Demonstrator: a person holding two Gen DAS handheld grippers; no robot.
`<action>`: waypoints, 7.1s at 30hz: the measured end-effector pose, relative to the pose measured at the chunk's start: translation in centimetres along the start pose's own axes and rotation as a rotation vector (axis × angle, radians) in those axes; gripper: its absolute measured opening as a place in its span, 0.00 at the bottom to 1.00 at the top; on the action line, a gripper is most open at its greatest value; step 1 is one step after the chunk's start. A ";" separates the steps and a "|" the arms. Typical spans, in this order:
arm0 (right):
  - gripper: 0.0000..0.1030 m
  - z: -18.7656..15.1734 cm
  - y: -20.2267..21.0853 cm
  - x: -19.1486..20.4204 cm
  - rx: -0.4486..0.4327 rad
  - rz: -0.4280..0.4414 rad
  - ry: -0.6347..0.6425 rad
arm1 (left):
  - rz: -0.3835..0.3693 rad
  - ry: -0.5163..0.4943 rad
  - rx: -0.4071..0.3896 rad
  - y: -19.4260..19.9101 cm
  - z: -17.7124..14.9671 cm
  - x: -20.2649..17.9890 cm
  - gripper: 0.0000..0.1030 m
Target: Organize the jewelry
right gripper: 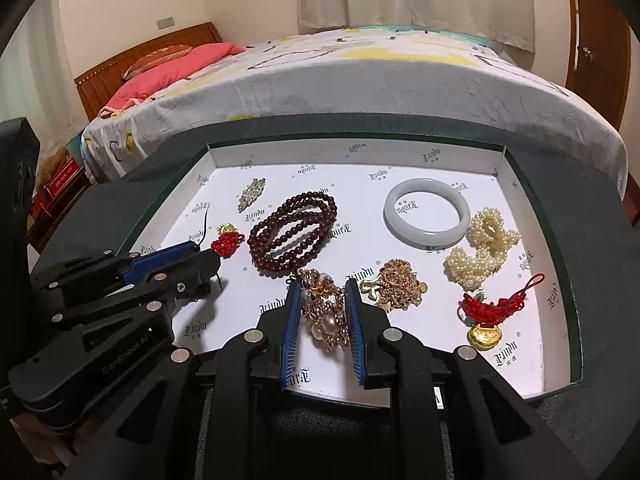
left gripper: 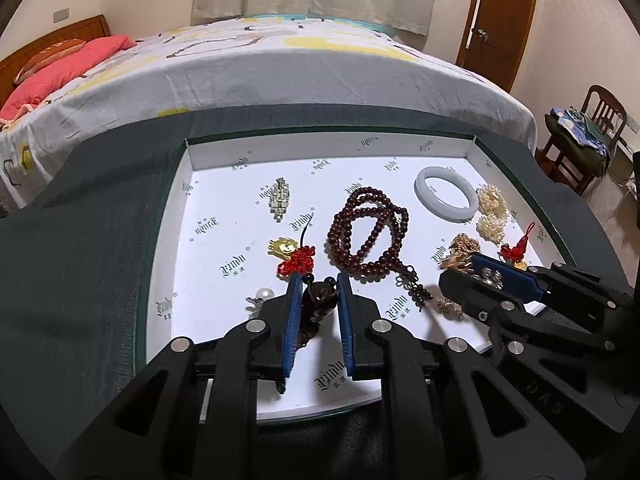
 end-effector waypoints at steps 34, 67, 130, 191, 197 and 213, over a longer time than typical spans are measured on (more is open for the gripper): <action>0.64 -0.8 5.1 0.3 -0.083 -0.108 0.006 | 0.091 0.025 -0.059 4.4 -1.6 1.1 0.68; 0.81 -7.2 25.0 8.4 -0.289 -0.225 0.070 | 0.258 0.182 -0.322 27.8 -9.2 5.3 0.93; 0.81 -7.2 28.3 9.4 -0.356 -0.230 0.084 | 0.282 0.194 -0.364 31.0 -10.7 5.4 0.94; 0.93 -8.2 14.2 -19.0 -0.032 -0.494 -0.402 | 0.436 0.390 0.157 1.1 -7.7 24.7 0.97; 0.94 -8.2 14.2 -19.2 -0.032 -0.493 -0.402 | 0.436 0.391 0.158 1.1 -7.7 24.8 0.97; 0.94 -8.3 14.3 -19.1 -0.032 -0.492 -0.402 | 0.436 0.391 0.158 1.1 -7.7 24.8 0.97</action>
Point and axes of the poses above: each gripper's, at about its wrist camera, not at the fingertips, and y roughly against the way its jaws point, x to its left, z to its top, the point moved 1 cm from there along -y, roughly the way its jaws point, and after that the axes turned 12 degrees about z, right-handed, at the moved point
